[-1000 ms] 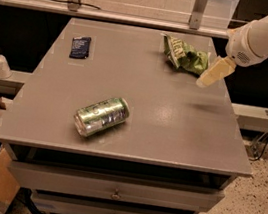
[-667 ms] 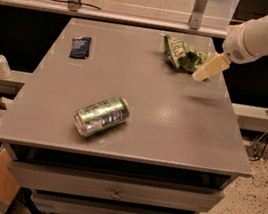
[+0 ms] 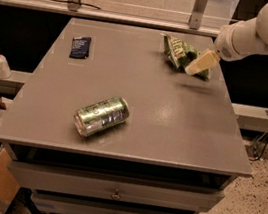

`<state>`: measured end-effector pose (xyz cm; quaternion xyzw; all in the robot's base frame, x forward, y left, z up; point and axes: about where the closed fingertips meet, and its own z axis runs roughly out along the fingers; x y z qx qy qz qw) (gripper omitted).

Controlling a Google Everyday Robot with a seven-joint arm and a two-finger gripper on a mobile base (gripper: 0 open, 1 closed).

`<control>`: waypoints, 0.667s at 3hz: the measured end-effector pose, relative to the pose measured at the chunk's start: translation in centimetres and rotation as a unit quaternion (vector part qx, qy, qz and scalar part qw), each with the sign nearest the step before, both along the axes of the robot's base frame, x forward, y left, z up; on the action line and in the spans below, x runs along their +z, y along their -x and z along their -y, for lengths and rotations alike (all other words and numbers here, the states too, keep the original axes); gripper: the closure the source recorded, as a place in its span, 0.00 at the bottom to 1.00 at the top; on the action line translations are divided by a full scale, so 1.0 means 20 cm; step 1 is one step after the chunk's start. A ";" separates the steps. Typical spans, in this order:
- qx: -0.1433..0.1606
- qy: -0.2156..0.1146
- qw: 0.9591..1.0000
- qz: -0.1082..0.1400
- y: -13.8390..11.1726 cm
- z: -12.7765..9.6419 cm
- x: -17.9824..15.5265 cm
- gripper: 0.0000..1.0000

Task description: Move green jalapeno chip bag near green can

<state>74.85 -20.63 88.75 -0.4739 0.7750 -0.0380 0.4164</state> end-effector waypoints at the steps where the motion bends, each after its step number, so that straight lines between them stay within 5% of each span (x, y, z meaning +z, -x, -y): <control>1: -0.003 -0.004 1.000 -0.010 -0.08 -0.02 -0.08 0.00; 2: -0.002 -0.009 1.000 -0.018 -0.11 -0.04 -0.13 0.17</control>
Offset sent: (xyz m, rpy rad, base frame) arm 0.0299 0.0084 -0.0336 0.0304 0.0454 -0.0088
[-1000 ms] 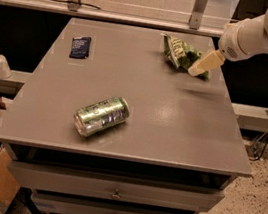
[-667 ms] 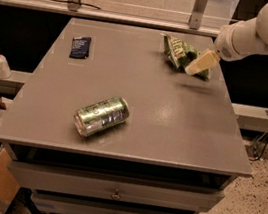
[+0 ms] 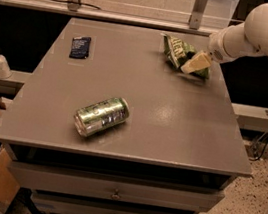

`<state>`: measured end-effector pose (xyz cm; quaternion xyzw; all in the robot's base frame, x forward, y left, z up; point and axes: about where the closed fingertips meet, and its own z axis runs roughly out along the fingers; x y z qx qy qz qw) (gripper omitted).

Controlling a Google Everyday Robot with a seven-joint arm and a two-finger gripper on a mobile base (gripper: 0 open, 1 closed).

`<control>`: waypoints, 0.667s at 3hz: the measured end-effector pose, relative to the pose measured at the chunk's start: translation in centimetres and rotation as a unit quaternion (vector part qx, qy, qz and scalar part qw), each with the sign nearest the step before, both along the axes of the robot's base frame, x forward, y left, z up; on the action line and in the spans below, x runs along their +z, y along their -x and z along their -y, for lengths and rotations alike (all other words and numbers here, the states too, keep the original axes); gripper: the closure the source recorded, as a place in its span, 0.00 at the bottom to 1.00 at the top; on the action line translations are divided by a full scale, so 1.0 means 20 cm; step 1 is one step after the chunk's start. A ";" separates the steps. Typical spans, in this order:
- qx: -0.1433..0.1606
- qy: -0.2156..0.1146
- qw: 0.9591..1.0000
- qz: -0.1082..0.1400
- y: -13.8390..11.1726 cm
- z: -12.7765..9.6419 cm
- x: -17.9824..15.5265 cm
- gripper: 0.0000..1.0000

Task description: Move green jalapeno chip bag near green can

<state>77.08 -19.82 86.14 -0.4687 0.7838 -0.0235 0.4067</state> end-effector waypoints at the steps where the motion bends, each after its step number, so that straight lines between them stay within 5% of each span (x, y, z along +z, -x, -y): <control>1: 0.001 -0.004 1.000 -0.008 -0.01 -0.02 -0.04 0.41; 2: 0.003 -0.007 1.000 -0.009 -0.01 -0.03 -0.05 0.64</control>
Offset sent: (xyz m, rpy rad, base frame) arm 0.0000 0.0060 -0.0043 0.0177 0.0136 0.0054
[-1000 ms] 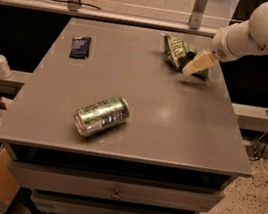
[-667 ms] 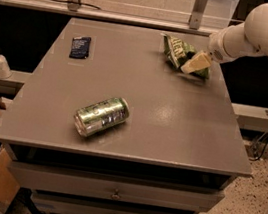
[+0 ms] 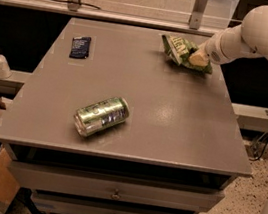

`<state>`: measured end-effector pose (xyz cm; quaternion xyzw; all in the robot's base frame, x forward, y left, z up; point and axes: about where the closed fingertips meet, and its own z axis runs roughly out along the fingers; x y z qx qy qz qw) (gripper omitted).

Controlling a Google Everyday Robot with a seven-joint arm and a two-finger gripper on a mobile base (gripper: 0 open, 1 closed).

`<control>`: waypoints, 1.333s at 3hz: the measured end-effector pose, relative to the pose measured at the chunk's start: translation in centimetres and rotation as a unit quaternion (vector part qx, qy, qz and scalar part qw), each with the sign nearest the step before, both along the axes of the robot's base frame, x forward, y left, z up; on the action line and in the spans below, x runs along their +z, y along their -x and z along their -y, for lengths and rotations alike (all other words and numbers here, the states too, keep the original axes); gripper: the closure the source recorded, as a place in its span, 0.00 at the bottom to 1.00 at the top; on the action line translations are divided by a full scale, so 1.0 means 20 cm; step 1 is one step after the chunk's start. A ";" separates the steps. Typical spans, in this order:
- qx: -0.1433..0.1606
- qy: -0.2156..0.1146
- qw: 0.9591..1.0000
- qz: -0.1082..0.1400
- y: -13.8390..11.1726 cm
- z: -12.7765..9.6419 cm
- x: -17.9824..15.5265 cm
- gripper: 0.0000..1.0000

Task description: Move green jalapeno chip bag near green can

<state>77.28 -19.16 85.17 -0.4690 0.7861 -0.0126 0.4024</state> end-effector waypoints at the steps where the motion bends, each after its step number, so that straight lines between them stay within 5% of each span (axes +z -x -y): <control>1: 0.010 -0.005 1.000 0.013 0.04 -0.03 0.07 0.87; 2: 0.039 -0.019 0.999 0.027 0.13 -0.09 0.19 1.00; 3: 0.081 -0.033 0.995 0.041 0.25 -0.13 0.36 1.00; 4: 0.081 -0.033 0.995 0.041 0.25 -0.13 0.36 1.00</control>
Offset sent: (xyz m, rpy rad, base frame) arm -0.0523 0.0305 0.0761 0.0766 -0.0984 0.1589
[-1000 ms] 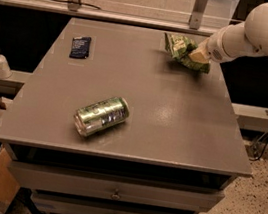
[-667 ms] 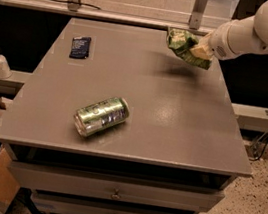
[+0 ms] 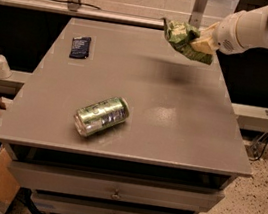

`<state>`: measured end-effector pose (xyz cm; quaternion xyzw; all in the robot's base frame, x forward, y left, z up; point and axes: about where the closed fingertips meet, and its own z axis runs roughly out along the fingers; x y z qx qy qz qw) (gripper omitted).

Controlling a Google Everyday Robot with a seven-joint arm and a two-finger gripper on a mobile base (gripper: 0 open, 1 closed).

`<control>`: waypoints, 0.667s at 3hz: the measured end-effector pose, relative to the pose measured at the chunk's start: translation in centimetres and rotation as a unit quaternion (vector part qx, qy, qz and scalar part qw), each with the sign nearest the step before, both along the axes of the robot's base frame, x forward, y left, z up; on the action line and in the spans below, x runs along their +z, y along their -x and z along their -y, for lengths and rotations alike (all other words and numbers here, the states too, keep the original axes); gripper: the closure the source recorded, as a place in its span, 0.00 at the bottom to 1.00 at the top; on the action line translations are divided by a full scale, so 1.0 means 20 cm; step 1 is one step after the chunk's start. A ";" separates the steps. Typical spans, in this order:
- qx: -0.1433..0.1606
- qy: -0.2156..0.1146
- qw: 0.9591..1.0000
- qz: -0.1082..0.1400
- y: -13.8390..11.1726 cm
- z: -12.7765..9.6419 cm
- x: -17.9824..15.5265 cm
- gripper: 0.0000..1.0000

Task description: Move green jalapeno chip bag near green can

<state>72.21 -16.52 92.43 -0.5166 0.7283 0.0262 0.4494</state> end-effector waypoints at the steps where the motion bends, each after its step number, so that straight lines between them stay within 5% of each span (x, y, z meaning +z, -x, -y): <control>1: 0.010 -0.001 1.000 -0.007 0.02 -0.02 0.00 1.00; 2: 0.020 -0.003 1.000 -0.014 0.07 -0.04 0.00 1.00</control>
Offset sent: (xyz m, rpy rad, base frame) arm -0.0274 0.0068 0.0074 0.0082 0.0414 0.0581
